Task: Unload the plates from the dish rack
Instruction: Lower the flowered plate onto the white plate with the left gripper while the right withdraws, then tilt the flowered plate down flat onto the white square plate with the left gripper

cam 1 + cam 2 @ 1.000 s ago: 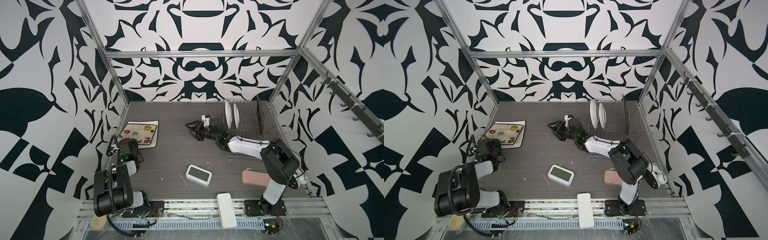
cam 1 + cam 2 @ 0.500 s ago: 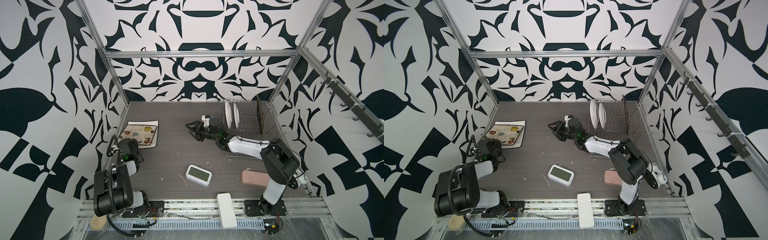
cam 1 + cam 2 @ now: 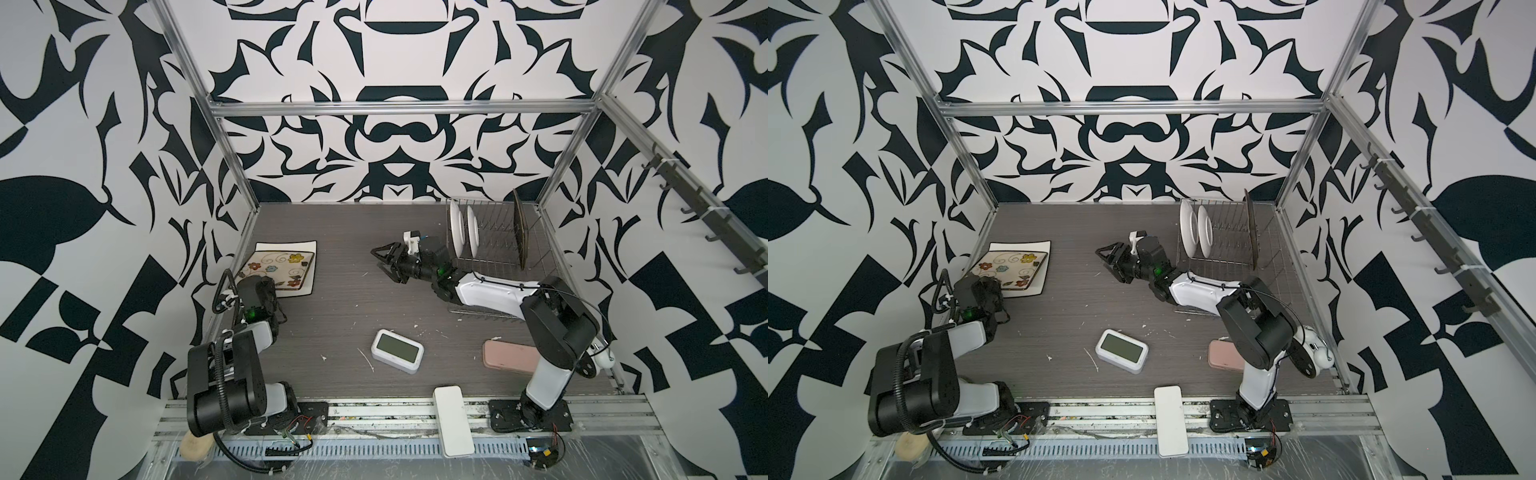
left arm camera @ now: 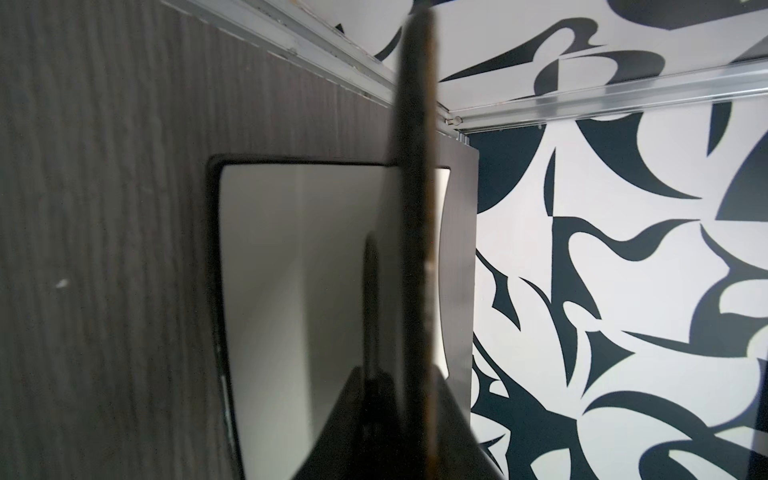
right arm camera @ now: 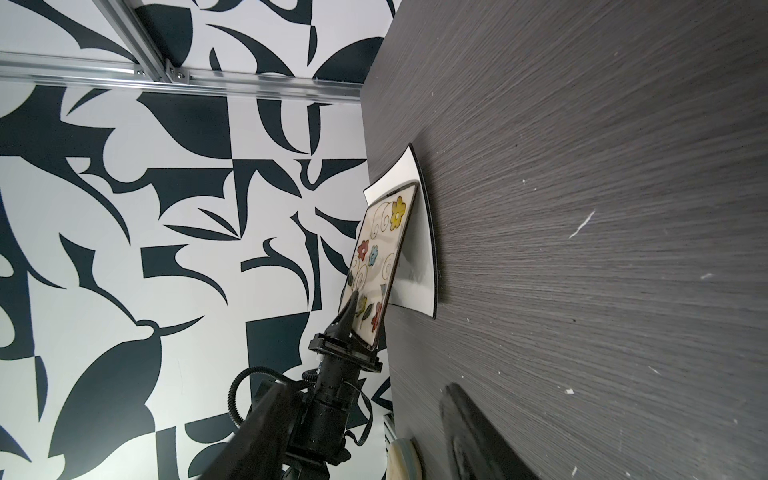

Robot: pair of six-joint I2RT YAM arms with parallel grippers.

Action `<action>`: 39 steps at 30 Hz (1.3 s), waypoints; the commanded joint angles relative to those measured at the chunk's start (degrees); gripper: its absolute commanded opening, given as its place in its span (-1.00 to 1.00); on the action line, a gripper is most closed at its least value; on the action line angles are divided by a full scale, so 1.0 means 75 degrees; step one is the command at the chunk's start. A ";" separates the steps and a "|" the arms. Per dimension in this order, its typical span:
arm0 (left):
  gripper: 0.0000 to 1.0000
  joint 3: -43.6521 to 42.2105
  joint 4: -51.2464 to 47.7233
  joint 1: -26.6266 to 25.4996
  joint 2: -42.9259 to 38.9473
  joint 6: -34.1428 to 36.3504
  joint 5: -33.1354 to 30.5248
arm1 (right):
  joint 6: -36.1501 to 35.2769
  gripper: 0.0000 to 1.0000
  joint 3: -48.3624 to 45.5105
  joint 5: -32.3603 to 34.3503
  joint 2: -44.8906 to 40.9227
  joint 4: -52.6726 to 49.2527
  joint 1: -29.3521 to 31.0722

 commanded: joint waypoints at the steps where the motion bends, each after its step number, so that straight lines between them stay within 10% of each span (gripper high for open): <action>1: -0.33 0.0393 0.0328 0.0030 -0.0327 0.0004 -0.0073 | -0.0106 0.23 -0.0046 0.0002 -0.0483 0.0234 0.0050; 39: 0.35 0.1031 -0.0657 0.0030 0.0647 -0.0101 0.0834 | -0.0176 0.23 -0.0321 0.0033 -0.0799 0.0126 0.0050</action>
